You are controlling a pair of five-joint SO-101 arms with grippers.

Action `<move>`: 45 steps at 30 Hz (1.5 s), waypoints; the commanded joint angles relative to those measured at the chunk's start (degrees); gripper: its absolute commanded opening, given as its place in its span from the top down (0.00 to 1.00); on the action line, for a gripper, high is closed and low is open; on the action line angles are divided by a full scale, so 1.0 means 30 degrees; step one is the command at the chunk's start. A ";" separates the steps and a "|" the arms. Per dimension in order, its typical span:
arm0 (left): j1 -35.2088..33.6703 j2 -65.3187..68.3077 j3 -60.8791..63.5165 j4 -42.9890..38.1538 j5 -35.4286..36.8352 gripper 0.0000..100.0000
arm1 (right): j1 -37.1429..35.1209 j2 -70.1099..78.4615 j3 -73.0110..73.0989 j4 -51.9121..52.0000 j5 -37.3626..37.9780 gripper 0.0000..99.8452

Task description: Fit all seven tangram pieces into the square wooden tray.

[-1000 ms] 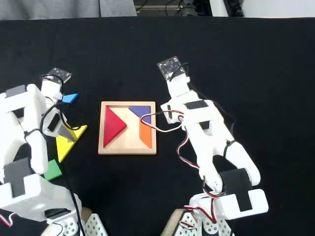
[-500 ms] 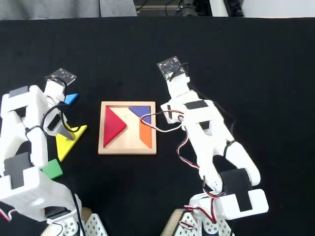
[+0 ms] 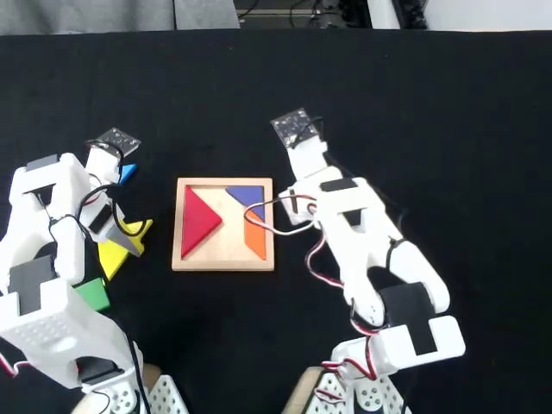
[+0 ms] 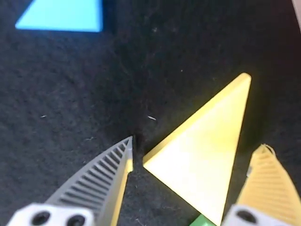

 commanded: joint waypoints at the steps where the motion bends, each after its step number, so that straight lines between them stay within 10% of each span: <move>1: 0.0220 -0.0147 -0.0249 -0.0117 0.0527 0.62 | -0.0293 -0.0161 -0.1070 -0.0147 0.0176 0.99; 45: -0.0777 -0.0381 0.1011 -0.0938 0.1963 0.71 | -0.0293 -0.0161 -0.0982 -0.0147 0.0176 0.99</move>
